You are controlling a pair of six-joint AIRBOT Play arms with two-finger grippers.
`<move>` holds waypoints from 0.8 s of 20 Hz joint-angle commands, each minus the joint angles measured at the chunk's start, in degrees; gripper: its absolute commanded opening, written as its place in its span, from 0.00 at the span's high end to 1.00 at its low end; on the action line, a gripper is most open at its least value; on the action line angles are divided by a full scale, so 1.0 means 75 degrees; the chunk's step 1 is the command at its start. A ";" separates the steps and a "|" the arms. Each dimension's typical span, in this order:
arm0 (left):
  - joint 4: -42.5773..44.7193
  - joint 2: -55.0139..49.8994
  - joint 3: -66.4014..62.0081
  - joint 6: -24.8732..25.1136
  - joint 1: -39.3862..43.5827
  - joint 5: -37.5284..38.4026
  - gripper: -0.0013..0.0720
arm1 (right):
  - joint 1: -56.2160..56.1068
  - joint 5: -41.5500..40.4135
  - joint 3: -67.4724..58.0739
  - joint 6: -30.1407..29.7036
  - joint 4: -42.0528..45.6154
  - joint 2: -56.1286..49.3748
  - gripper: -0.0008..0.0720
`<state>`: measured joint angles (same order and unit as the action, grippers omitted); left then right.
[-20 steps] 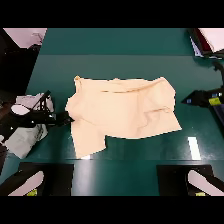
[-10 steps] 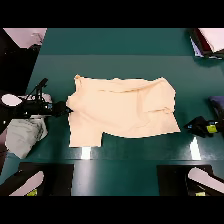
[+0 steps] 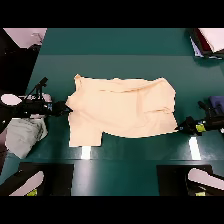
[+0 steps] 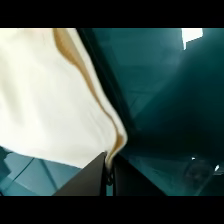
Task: Fold the shirts.
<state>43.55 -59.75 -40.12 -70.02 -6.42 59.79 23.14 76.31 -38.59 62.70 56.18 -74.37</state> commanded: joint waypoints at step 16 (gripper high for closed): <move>0.0149 0.1833 -0.9052 -0.0032 0.0003 0.0157 0.95 | -0.0166 -0.1982 -0.7391 0.0178 -0.2355 0.3899 0.97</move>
<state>44.51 -46.83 -92.25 -70.17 -6.39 61.28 21.87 65.43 -82.08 63.88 39.00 -47.75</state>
